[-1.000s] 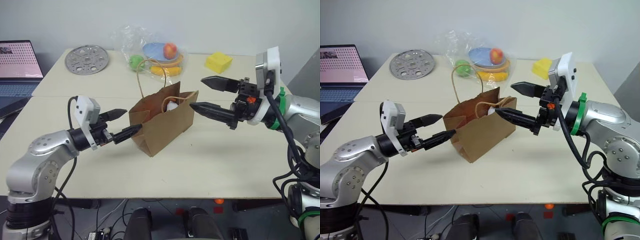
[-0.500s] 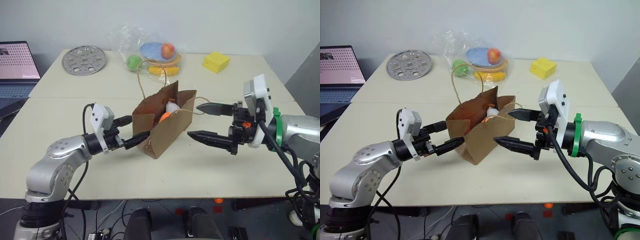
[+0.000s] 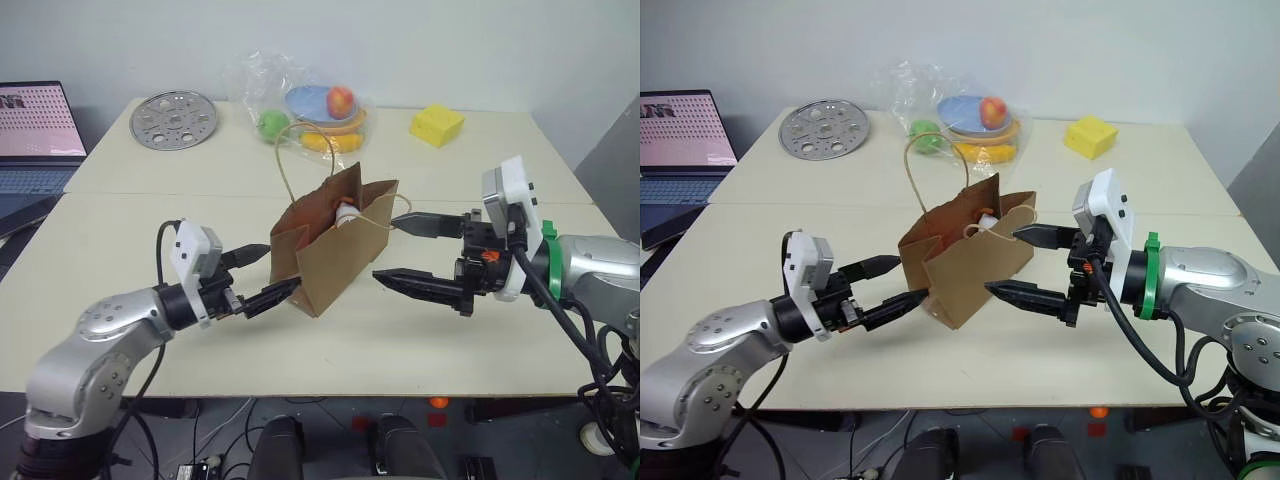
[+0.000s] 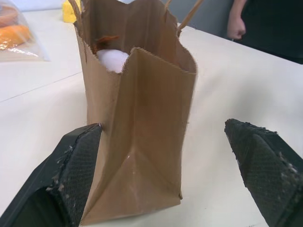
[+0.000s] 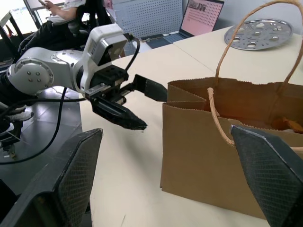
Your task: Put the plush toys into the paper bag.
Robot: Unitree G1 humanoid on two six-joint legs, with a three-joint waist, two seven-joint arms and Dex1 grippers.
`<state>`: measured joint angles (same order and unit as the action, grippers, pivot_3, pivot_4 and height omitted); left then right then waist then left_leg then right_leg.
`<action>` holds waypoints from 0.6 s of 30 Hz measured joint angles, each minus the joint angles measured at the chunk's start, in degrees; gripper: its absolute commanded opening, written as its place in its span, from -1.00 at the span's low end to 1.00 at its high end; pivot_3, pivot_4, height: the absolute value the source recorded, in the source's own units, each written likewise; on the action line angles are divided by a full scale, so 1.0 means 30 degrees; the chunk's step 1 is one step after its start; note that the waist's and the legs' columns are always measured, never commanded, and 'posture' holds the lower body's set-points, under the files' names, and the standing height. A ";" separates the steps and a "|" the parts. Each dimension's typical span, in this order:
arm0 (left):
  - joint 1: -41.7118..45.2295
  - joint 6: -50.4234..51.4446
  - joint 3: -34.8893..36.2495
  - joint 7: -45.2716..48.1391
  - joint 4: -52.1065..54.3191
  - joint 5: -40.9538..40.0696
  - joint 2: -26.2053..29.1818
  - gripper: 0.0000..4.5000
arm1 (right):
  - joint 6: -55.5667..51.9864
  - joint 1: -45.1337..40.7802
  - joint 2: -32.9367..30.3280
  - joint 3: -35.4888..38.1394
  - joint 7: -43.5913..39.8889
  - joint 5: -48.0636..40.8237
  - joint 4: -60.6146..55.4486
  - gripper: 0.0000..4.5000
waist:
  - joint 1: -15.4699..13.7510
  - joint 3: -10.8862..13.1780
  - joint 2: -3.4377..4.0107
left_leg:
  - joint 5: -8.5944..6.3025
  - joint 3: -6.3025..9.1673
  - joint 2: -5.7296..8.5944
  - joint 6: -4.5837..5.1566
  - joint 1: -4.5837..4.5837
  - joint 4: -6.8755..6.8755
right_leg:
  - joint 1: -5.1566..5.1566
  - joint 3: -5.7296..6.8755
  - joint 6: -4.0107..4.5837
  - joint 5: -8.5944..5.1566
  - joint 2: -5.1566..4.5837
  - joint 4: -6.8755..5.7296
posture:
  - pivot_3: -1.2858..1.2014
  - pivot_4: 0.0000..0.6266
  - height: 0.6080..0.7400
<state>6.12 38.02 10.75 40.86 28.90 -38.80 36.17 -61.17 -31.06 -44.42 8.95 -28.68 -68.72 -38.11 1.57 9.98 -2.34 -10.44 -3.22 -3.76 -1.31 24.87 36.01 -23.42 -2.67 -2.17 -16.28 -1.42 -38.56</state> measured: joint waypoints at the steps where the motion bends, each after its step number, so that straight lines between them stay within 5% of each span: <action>1: 0.0127 -0.0349 -0.0524 -0.0352 -0.0036 0.0460 -0.0455 0.98 | 0.0059 -0.0024 -0.0002 -0.0044 0.0014 0.0003 0.0066 1.00 | -0.0013 0.0000 0.0000 | 0.0000 -0.0003 0.0007 0.0000 0.0000 0.0001 | 0.0004 -0.0002 -0.0001 0.0000 -0.0008 0.0002 | 0.03 -0.52 1.00; 14: 0.0460 -0.6307 -0.4005 -0.3348 -0.3791 0.6686 -0.4305 0.98 | 0.0295 -0.0524 -0.0447 -0.0240 0.0488 -0.0303 0.0117 1.00 | -0.0021 -0.0008 0.0010 | -0.0002 0.0001 0.0020 0.0001 0.0006 -0.0013 | 0.0000 0.0019 -0.0083 0.0047 0.0039 0.0007 | 0.03 -0.52 1.00; 18: 0.0496 -0.7088 -0.4010 -0.3058 -0.4608 0.6873 -0.4503 0.58 | 0.0838 -0.0669 -0.0526 -0.0243 0.0517 0.0136 0.0092 1.00 | -0.0013 -0.0008 0.0010 | -0.0002 0.0003 0.0014 0.0000 0.0007 -0.0012 | -0.0002 0.0022 -0.0078 0.0045 0.0042 0.0003 | 0.03 -0.52 1.00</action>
<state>7.61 16.76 -1.28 31.68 15.07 -18.18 22.66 -58.65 -33.06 -46.00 8.22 -27.13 -68.31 -37.83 1.53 9.96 -2.31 -10.44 -3.21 -3.71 -1.31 24.89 35.97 -23.43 -2.60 -2.40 -16.15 -1.29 -38.55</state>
